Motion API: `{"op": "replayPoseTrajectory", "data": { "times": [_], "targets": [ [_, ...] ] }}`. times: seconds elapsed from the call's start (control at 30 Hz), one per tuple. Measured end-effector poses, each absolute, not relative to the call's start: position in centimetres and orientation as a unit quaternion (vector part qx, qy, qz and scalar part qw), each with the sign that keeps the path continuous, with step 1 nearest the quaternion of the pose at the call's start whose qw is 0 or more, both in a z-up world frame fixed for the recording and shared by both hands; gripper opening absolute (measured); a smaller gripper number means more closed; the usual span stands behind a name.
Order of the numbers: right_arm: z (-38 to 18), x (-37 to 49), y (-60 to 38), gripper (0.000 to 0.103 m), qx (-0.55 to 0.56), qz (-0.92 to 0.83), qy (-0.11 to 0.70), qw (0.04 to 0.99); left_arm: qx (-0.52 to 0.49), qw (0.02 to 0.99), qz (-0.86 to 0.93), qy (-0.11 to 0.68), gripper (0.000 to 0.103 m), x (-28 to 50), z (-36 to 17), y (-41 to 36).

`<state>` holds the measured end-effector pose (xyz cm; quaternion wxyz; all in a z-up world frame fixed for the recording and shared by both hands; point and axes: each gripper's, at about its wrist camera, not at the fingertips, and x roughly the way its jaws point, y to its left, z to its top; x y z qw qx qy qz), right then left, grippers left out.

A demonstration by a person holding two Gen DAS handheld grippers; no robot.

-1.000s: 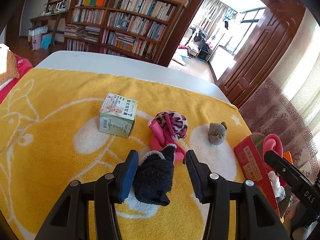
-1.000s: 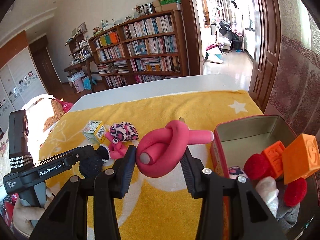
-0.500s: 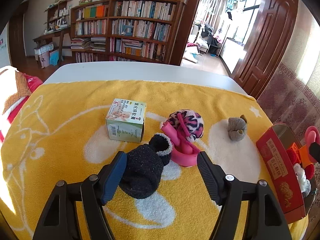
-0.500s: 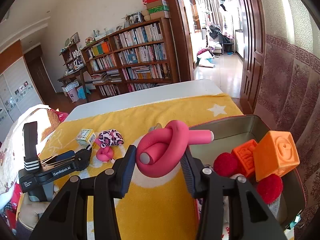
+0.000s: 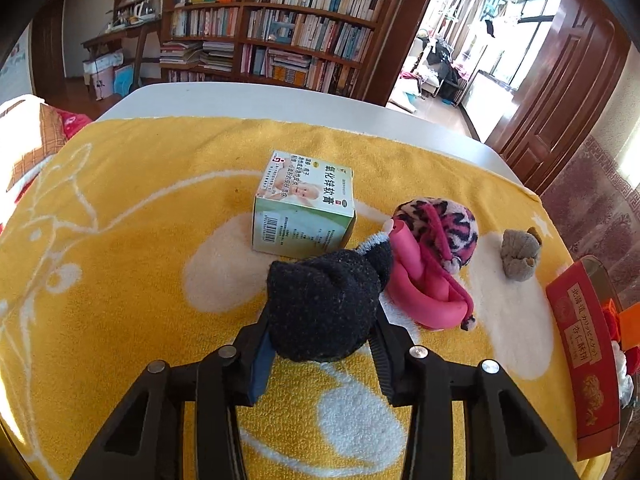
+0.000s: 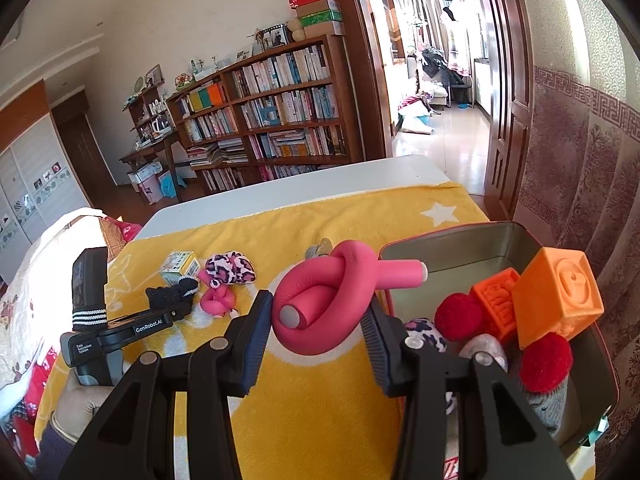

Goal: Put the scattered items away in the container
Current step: 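Lower the sock and pink tube into the red tin and open both grippers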

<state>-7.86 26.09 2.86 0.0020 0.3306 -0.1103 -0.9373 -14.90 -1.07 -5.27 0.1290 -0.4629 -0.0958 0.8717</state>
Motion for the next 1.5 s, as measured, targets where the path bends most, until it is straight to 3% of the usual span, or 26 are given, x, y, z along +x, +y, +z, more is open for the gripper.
{"op": "replayPoseTrajectory", "data": {
  "times": [0.57,0.93,1.0,1.13,1.5],
  "targets": [
    [6.7,-8.4,33.8,0.048,0.287,-0.947,-0.134,-0.060,-0.417,0.231,0.873,-0.107,0.044,-10.6,1.2,3.9],
    [4.1,-12.4,36.1,0.050,0.343,-0.929,-0.133,-0.042,-0.399,0.290,0.867,-0.073,0.044,-8.8,4.7,10.5],
    [4.0,-12.4,36.6,0.052,0.343,-0.928,-0.140,-0.044,-0.399,0.296,0.865,-0.066,0.044,-8.7,4.9,11.7],
    [4.4,-11.1,37.7,0.072,0.323,-0.933,-0.153,-0.052,-0.402,0.311,0.860,-0.052,0.044,-8.6,5.0,14.0],
    [6.2,-6.7,40.8,0.075,0.267,-0.943,-0.188,-0.062,-0.418,0.355,0.836,-0.032,0.044,-9.2,4.6,22.1]
  ]
}}
